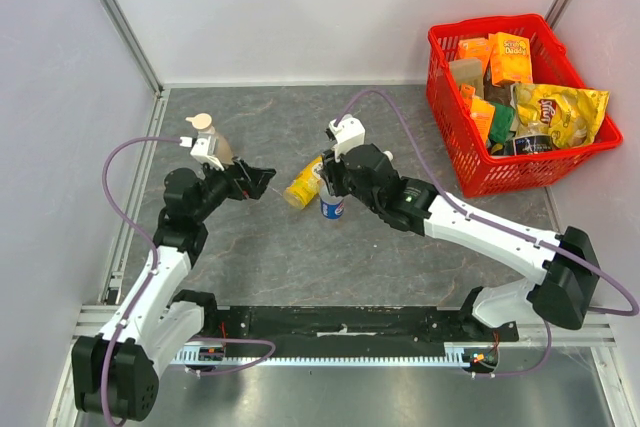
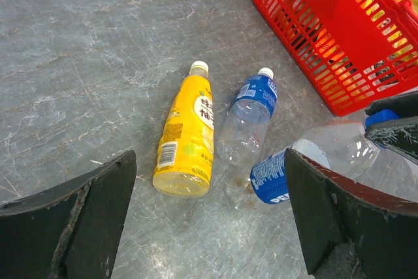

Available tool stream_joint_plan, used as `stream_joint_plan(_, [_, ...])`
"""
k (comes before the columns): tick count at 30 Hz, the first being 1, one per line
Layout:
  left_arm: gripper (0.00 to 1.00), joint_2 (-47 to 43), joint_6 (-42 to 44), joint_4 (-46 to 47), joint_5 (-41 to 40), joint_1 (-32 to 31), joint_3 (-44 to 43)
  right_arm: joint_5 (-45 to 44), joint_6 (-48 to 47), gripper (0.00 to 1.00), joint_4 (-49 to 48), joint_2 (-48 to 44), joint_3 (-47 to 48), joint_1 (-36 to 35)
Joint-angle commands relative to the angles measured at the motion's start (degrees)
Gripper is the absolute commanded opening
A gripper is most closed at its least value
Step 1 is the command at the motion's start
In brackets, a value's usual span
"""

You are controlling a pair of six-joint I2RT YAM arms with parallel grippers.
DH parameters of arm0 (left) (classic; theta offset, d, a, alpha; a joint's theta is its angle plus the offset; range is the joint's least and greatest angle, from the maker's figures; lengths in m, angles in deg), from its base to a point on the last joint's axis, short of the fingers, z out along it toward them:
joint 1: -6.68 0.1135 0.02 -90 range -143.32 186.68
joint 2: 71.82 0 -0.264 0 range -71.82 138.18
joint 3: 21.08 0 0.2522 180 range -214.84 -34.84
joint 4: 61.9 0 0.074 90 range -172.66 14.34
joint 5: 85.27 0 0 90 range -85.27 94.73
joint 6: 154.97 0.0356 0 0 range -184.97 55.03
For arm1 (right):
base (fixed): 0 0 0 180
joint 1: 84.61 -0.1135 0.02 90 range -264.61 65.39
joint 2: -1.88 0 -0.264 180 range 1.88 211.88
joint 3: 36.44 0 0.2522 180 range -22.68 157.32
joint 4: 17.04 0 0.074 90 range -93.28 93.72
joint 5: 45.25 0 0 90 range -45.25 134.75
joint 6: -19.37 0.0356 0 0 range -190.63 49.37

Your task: Unscrew the bottle caps

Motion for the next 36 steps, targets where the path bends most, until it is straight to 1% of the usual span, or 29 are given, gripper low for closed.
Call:
stream_joint_plan(1, [0.99,-2.0,-0.2,-2.9,0.3,0.2,-4.2,-0.1,0.3,0.38,-1.3,1.3,-0.3,-0.1])
stream_joint_plan(2, [0.99,-2.1,0.1,-4.0,0.1,0.2,-5.1,-0.3,0.2,0.37,-1.2,1.5,-0.3,-0.2])
stream_joint_plan(4, [0.99,-2.3,0.6,-6.2,0.5,0.2,-7.3,-0.4,0.3,0.29,-1.3,2.0,-0.4,-0.1])
stream_joint_plan(8, [1.0,-1.9,0.9,-8.2,3.3,0.2,-10.9,-0.1,0.2,0.08,-1.0,2.2,0.2,-0.1])
stream_joint_plan(11, [1.0,-1.4,1.4,-9.7,5.3,0.2,-13.5,-0.2,0.1,0.0,-0.6,2.2,0.7,-0.1])
stream_joint_plan(15, [1.0,-1.1,3.1,-11.8,7.8,0.2,-16.3,0.6,-0.3,0.0,-0.1,2.1,2.2,0.0])
stream_joint_plan(17, [1.0,-1.1,4.5,-12.7,9.3,0.2,-18.1,2.5,-0.7,0.0,0.1,2.1,3.3,0.2])
stream_joint_plan(18, [1.0,-0.9,5.3,-14.8,10.1,0.2,-19.0,3.7,-0.9,0.0,0.1,2.1,3.8,0.4])
stream_joint_plan(23, [1.0,0.4,10.7,-20.5,17.8,0.2,-24.5,9.9,-0.8,0.0,0.2,1.5,6.5,2.9])
stream_joint_plan(25, [1.0,1.1,12.9,-22.2,22.7,0.1,-26.0,12.8,-0.5,0.0,0.0,0.9,7.5,4.5])
stream_joint_plan(31, [1.0,2.5,17.6,-24.3,33.2,0.1,-26.4,27.8,1.8,0.0,0.1,-0.3,9.5,10.9])
stream_joint_plan(36, [1.0,2.7,18.8,-24.3,35.1,0.2,-24.8,43.2,5.9,0.0,-3.4,-0.5,9.8,15.9])
